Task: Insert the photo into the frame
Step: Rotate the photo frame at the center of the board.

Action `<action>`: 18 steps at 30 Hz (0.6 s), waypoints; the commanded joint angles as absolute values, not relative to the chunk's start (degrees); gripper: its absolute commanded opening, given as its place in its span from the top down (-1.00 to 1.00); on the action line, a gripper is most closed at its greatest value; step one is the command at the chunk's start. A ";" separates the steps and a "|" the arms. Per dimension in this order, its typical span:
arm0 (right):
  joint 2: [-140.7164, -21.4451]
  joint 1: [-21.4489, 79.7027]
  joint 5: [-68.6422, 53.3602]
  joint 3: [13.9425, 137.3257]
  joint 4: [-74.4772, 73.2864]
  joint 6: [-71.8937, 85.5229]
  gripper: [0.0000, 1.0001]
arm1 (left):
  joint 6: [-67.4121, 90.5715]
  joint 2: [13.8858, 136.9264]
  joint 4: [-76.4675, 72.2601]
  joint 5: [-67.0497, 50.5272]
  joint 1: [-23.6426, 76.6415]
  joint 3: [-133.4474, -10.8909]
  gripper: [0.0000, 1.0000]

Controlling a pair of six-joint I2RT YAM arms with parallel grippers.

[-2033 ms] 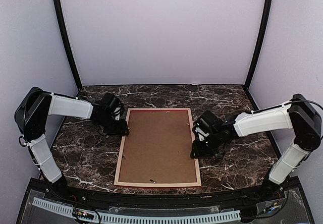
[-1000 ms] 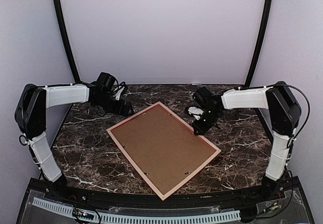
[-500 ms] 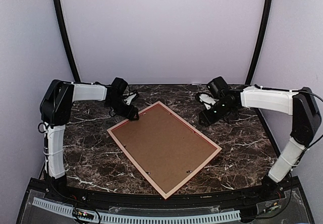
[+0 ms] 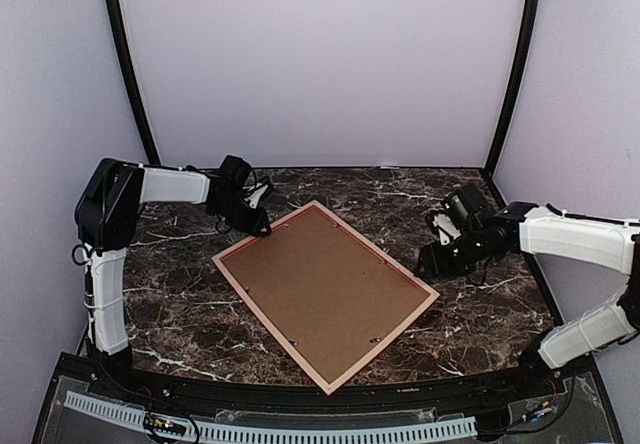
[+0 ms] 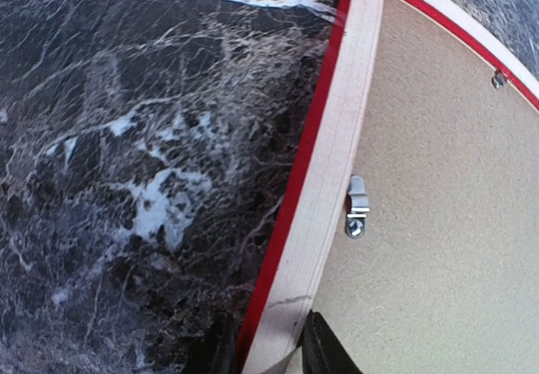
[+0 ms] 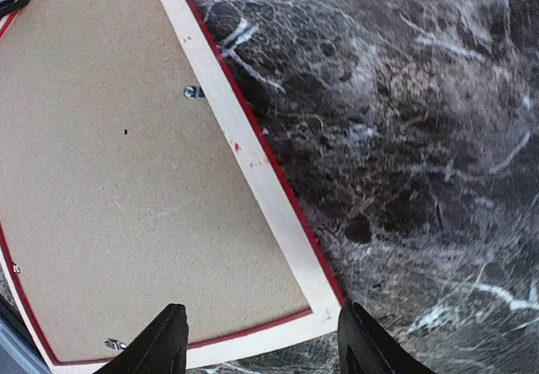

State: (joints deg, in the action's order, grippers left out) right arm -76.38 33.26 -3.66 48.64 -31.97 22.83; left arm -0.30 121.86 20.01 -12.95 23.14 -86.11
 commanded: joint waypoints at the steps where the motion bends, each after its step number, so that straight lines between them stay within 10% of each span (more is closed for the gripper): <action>1: -71.42 35.09 -3.43 43.35 -29.60 32.61 -0.25 | 5.13 117.20 17.34 -9.96 23.05 -77.88 0.64; 18: -75.27 41.13 1.93 34.52 -20.91 41.91 -0.38 | 26.00 90.30 -3.44 -13.64 23.93 -37.41 0.54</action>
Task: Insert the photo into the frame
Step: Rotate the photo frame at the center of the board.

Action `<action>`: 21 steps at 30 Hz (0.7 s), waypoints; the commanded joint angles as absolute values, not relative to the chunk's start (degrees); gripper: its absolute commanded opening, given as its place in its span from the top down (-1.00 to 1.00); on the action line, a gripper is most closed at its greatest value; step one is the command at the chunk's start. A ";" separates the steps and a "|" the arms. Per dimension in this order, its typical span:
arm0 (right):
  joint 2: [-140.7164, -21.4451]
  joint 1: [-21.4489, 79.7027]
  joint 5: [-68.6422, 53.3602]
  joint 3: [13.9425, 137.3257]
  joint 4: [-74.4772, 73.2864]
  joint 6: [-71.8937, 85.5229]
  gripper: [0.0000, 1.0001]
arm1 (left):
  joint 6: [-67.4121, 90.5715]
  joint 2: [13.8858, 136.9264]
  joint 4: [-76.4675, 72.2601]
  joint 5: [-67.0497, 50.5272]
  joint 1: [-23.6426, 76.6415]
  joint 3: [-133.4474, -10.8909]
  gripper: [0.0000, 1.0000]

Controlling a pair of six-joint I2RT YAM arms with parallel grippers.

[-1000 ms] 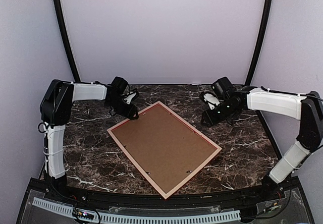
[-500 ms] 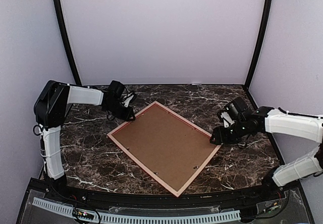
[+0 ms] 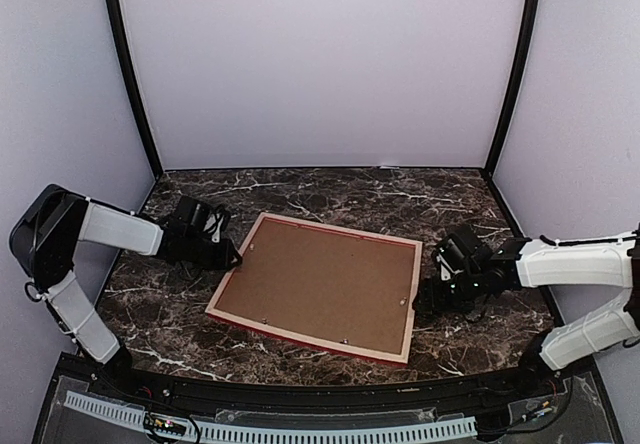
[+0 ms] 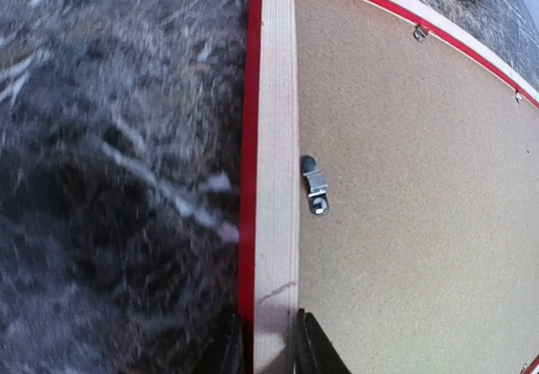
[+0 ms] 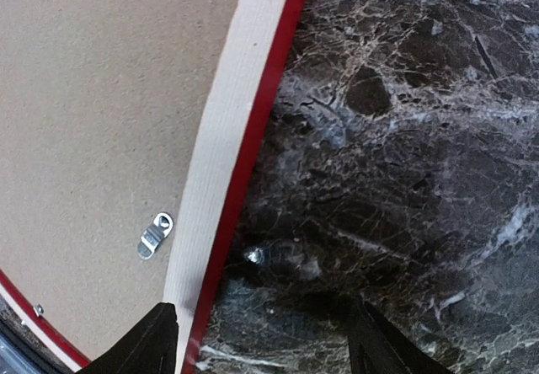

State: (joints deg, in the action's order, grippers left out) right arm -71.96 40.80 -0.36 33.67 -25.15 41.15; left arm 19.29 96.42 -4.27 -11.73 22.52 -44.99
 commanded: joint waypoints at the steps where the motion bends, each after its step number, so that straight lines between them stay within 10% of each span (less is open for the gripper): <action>1: -76.36 41.07 1.52 34.88 -20.26 41.66 -0.36 | 26.49 89.05 -3.48 -13.41 24.18 -35.15 0.52; 21: -80.11 40.96 4.59 36.39 -21.91 37.36 0.30 | 28.71 70.93 4.75 -9.61 31.90 -28.51 -0.36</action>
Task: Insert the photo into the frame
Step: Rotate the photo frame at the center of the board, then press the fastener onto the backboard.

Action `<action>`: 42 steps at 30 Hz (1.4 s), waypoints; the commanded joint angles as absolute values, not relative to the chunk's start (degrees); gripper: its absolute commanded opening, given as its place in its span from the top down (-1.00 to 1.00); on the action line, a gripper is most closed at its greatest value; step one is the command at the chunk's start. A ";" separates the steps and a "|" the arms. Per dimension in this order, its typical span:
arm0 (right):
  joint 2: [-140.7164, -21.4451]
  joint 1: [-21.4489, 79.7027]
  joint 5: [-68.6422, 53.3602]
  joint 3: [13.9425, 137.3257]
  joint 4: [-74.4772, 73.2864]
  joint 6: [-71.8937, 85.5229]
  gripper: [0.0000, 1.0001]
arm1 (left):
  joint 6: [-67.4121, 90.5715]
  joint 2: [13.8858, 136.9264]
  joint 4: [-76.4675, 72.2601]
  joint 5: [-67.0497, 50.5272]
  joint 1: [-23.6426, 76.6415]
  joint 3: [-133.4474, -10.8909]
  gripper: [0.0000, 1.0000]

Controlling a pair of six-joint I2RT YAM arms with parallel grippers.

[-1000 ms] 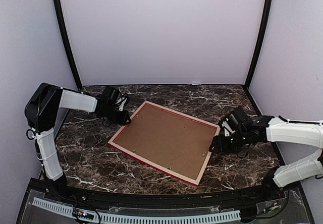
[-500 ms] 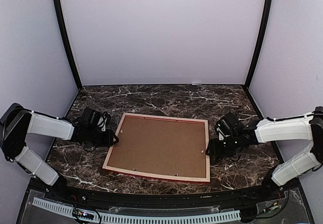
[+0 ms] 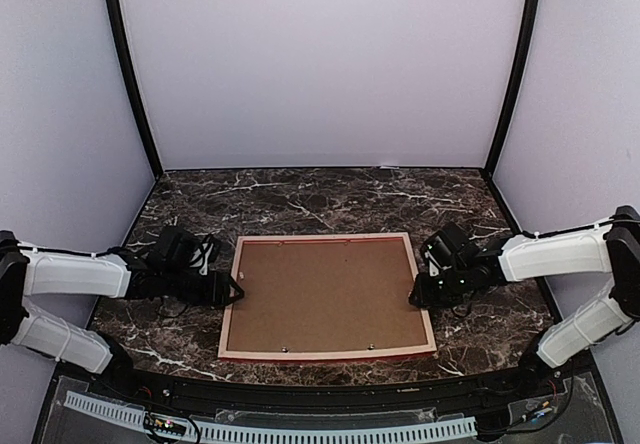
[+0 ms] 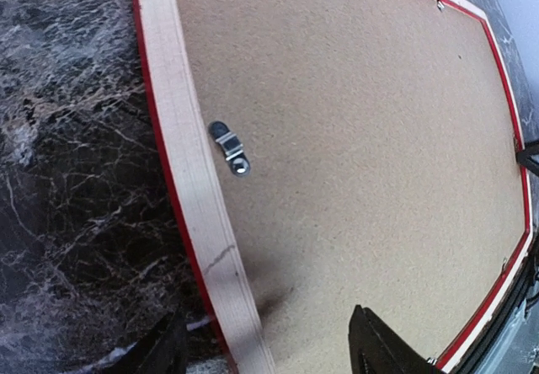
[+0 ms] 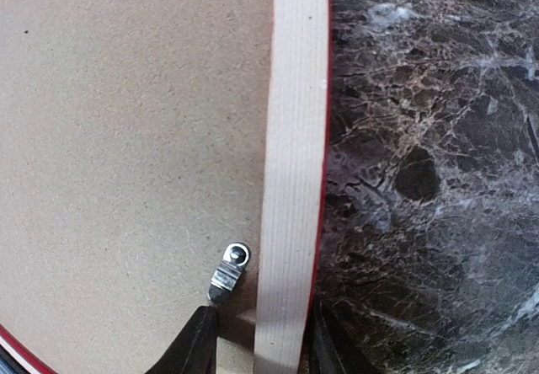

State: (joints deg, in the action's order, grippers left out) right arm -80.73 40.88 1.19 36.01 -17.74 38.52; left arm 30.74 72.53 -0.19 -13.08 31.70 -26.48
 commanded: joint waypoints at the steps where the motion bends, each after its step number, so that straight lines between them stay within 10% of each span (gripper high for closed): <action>1: -79.78 40.96 4.99 36.45 -22.51 37.09 0.33 | 27.33 71.52 5.85 -7.92 31.90 -29.07 -0.44; 13: -79.27 40.67 6.69 37.48 -24.67 34.00 0.56 | 16.72 88.00 14.47 -1.18 31.90 -46.15 -0.54; 42: -80.89 39.05 4.53 37.45 -22.78 32.50 0.58 | 16.97 95.12 18.15 -3.65 31.90 -50.62 0.32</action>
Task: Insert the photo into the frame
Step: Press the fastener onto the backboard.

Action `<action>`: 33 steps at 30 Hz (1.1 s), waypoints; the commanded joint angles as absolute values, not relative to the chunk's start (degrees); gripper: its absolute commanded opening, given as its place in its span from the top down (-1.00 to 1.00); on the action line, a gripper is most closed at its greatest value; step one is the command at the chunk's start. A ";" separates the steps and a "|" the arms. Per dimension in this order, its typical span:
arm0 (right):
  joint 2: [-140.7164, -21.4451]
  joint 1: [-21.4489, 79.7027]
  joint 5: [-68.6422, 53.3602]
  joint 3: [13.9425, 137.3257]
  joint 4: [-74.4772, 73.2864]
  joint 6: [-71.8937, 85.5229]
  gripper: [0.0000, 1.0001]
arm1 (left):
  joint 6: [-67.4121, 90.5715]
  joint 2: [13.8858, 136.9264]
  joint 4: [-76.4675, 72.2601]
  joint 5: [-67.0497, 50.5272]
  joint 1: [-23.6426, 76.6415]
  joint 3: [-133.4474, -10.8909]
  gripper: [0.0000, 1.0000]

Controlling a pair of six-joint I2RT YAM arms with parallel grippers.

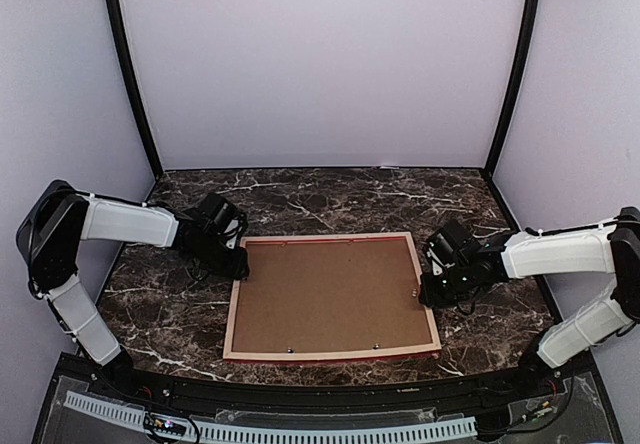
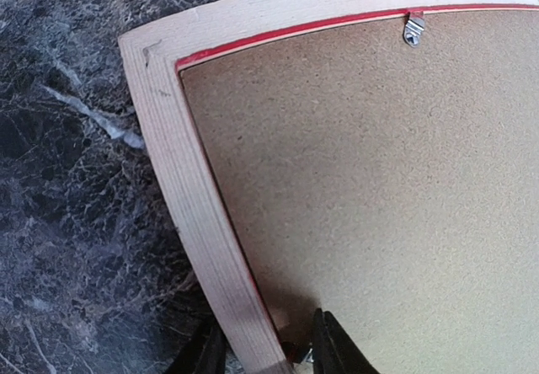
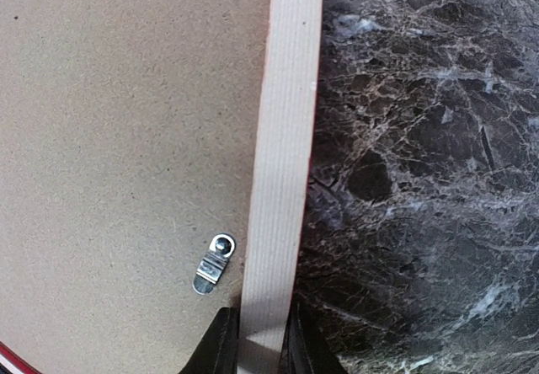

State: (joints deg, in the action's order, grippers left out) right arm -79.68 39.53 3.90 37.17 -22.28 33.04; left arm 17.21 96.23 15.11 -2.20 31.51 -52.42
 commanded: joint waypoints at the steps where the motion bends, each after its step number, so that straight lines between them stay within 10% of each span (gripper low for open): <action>1: -80.94 39.10 4.49 37.37 -22.70 32.44 0.58 | 17.01 95.04 18.25 -3.76 31.90 -50.45 0.33; 25: -81.58 38.85 4.28 38.01 -23.09 32.43 0.59 | 15.21 91.16 18.87 -13.51 30.85 -49.30 0.45; 33: -81.40 38.85 4.44 37.62 -23.16 32.81 0.56 | 16.54 90.95 17.51 -12.97 28.70 -49.97 -0.08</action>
State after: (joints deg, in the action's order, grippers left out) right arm -80.18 38.94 4.32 37.60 -22.52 33.01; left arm 16.67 93.51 16.88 -10.92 29.39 -50.17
